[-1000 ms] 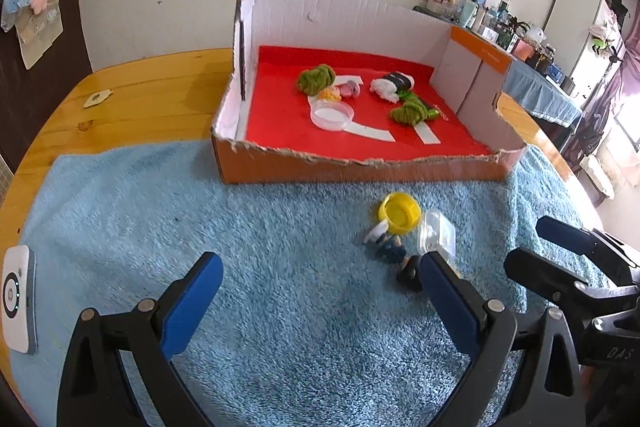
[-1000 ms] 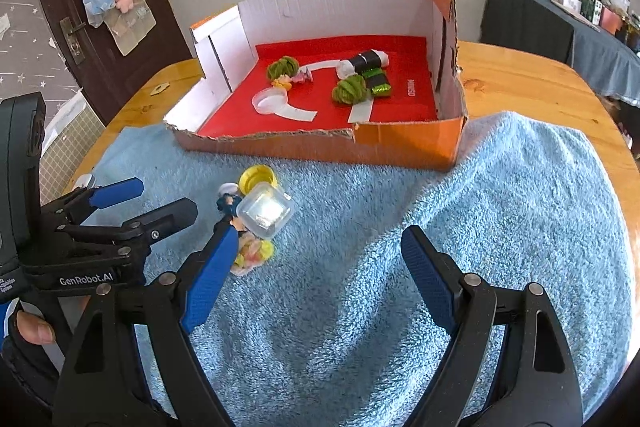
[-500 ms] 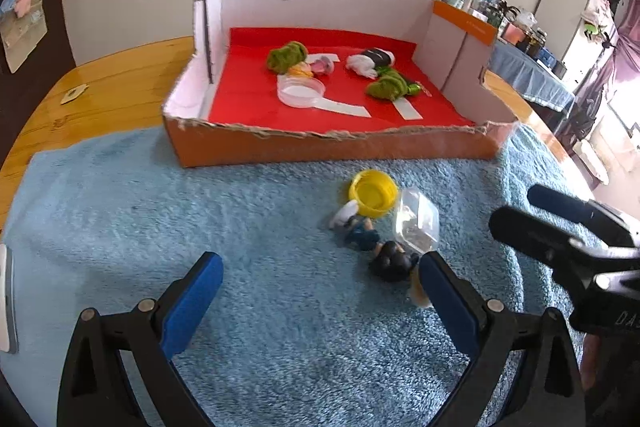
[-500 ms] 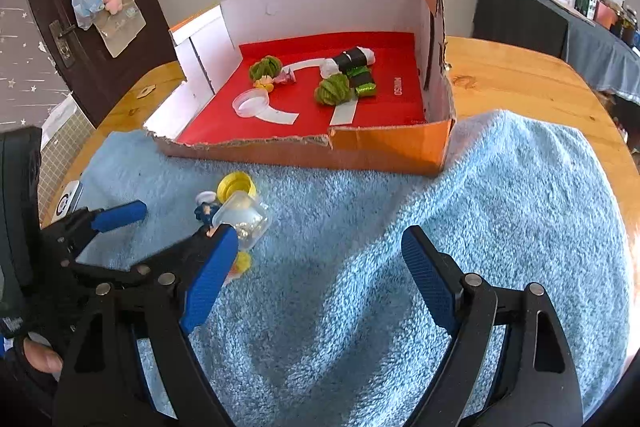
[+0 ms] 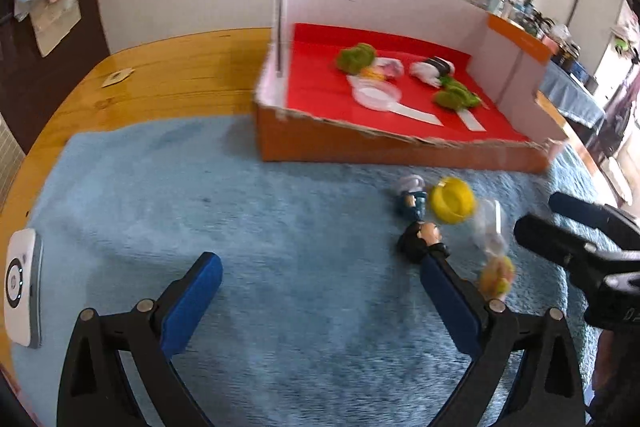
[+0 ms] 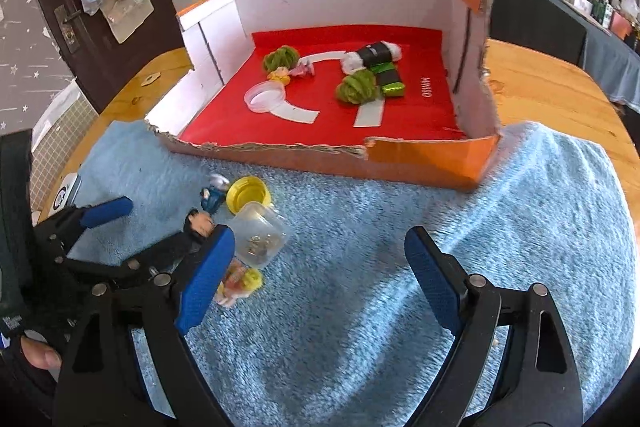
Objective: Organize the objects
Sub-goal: 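Grasp the clear plastic container with the right tool while the left tool grasps the blue figurine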
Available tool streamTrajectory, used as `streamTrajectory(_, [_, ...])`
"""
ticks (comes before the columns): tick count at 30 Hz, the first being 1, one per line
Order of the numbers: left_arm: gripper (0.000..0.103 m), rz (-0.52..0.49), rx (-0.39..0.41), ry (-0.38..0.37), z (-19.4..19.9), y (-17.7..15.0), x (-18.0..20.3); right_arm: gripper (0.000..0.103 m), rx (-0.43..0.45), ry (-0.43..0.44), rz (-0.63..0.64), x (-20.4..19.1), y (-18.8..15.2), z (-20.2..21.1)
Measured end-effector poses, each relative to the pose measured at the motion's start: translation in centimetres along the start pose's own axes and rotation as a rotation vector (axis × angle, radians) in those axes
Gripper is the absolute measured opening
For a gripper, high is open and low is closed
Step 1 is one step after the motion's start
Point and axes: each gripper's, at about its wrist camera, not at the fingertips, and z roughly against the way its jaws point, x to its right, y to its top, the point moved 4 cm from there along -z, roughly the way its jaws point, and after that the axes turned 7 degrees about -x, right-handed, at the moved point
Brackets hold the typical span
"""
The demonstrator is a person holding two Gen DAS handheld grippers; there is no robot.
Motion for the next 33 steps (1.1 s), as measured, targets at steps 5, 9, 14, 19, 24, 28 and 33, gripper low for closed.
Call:
streamTrajectory(5, [0.101, -0.039, 0.023, -0.026, 0.9, 0.0, 0.0, 0.087, -0.017, -0.005, 0.021, -0.6, 0.1, -0.9])
streamTrajectory(9, [0.099, -0.049, 0.042, -0.060, 1.6, 0.1, 0.4, 0.087, -0.024, -0.019, 0.043, -0.9, 0.4, -1.5])
streamTrajectory(14, [0.099, -0.078, 0.047, -0.065, 1.8, 0.4, 1.4, 0.087, -0.031, -0.052, 0.069, -1.0, 0.3, -2.3])
streamTrajectory(19, [0.095, -0.099, 0.028, -0.067, 0.5, 0.7, 2.7, 0.086, -0.014, -0.084, 0.025, 0.7, 0.3, -1.8])
streamTrajectory(24, [0.081, -0.127, 0.019, -0.051, -0.5, 0.8, 3.8, 0.061, -0.025, -0.087, 0.043, 0.9, 0.1, -1.8])
streamTrajectory(28, [0.074, -0.124, 0.016, -0.054, -0.9, 0.7, 3.7, 0.049, -0.022, -0.082, 0.061, 0.6, 0.1, -1.9])
streamTrajectory(33, [0.062, -0.138, 0.019, -0.064, -0.9, 1.2, 4.1, 0.038, -0.018, -0.068, 0.078, -0.1, 0.4, -2.1])
